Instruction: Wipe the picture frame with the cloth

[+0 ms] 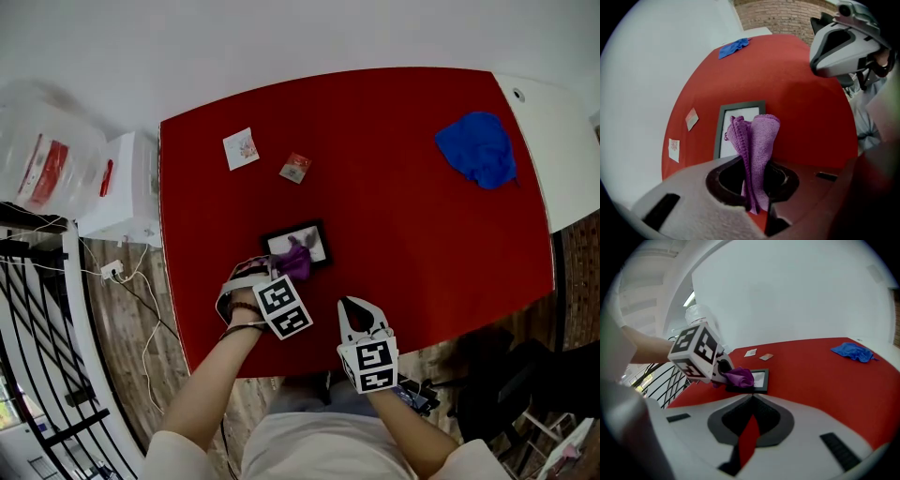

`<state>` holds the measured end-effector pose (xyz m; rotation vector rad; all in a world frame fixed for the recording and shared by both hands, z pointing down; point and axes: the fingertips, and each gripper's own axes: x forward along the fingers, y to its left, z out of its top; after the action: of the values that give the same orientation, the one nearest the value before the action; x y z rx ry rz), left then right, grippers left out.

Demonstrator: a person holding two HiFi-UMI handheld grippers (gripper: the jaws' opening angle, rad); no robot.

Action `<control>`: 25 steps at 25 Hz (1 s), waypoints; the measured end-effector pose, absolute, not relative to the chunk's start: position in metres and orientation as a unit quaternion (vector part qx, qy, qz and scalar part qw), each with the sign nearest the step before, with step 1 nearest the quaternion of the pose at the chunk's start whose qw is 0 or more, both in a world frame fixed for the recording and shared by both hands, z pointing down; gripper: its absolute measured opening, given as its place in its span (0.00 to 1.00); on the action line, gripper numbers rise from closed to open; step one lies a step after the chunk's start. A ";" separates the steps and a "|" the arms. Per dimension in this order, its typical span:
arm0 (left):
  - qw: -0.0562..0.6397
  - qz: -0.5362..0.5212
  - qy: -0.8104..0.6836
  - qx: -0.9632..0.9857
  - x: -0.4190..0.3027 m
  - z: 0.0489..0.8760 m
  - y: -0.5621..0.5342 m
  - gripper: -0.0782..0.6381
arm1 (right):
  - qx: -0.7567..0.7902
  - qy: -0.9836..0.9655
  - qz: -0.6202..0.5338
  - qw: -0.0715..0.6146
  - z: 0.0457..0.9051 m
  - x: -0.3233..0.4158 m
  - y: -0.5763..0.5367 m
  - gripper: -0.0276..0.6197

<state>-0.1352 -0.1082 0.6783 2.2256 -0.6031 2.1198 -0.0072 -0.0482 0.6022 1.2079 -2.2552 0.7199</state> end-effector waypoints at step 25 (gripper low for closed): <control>-0.007 0.655 -0.230 0.720 -0.126 0.679 -0.168 0.19 | 0.450 -0.810 0.279 0.250 0.613 0.011 -0.033 0.05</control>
<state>-0.1259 -0.1681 0.6786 2.2712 -0.7268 2.0673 0.0109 -0.0326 0.6133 1.2264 -2.2067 0.7599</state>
